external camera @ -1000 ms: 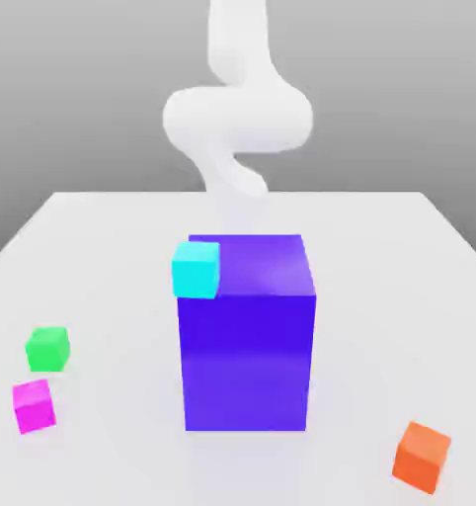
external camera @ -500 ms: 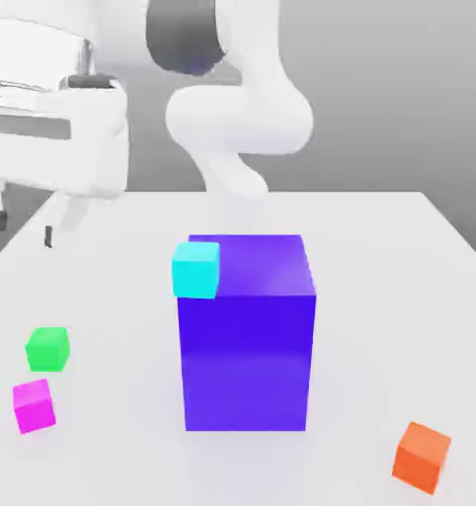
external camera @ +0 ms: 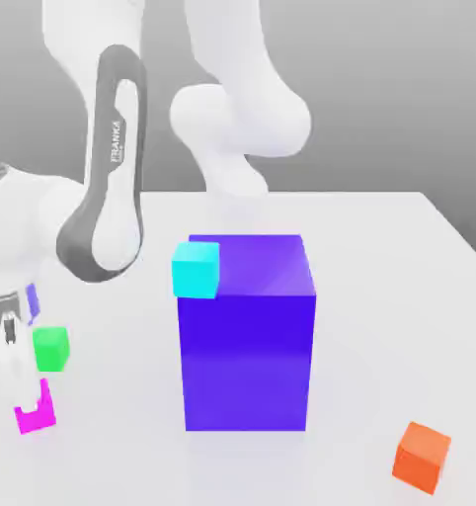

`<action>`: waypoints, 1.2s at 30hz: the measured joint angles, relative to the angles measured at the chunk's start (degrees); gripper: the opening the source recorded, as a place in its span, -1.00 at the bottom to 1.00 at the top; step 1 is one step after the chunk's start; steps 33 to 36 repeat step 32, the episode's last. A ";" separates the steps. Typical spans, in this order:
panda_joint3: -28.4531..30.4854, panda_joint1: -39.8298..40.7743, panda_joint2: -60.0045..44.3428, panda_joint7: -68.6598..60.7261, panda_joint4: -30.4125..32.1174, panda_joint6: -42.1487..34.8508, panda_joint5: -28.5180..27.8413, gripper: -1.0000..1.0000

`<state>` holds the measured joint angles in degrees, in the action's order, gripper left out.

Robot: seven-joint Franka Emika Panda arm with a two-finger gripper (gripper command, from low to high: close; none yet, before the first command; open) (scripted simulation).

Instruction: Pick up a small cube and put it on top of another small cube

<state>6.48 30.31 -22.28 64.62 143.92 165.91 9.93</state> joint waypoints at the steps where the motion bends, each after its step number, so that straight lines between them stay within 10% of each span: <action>1: -0.45 0.38 -1.05 -0.27 -0.21 0.83 0.34 -1.00; 22: 9.04 7.03 26.74 -3.25 14.18 -12.10 -12.83 -1.00; 28: 7.07 7.92 17.60 -9.51 14.94 -2.50 -5.94 -1.00; 29: 6.28 8.42 16.01 -10.55 14.85 -1.06 -4.52 1.00; 36: 6.28 8.42 16.01 -10.55 14.85 -1.06 -4.52 1.00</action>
